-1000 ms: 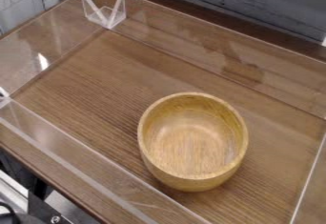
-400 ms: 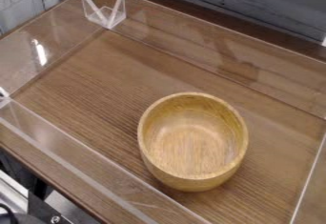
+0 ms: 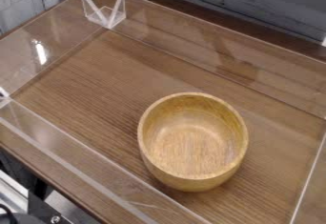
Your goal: Remove the green block from inside the brown bowl and put it on the table
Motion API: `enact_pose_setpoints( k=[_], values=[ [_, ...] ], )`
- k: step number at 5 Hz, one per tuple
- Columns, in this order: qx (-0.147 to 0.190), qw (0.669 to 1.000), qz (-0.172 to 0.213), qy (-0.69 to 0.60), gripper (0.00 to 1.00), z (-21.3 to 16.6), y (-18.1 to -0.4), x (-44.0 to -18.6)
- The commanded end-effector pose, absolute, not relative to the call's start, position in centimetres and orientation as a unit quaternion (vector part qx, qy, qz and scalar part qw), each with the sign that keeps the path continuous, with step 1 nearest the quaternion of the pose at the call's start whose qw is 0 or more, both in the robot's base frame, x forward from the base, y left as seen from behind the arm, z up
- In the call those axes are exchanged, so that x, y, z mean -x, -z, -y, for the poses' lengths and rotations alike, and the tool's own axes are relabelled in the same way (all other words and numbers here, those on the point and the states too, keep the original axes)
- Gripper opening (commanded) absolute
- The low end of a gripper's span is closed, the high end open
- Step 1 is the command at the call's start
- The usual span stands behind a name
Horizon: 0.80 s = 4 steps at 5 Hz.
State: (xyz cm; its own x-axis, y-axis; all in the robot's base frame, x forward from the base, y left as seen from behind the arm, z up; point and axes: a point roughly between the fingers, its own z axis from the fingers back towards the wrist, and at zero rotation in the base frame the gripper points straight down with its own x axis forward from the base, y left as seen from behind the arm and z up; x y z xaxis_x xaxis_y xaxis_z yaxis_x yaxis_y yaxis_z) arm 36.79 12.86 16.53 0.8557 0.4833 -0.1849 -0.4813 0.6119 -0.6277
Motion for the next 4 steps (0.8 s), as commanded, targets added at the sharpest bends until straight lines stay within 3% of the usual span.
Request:
enact_pose_setpoints(
  k=[1, 4],
  values=[
    [0.349, 0.900, 0.059, -0.254, 0.00, -13.0, -20.4, -36.3],
    [0.381, 0.886, 0.087, -0.250, 0.00, -12.8, -21.4, -36.2]
  ],
)
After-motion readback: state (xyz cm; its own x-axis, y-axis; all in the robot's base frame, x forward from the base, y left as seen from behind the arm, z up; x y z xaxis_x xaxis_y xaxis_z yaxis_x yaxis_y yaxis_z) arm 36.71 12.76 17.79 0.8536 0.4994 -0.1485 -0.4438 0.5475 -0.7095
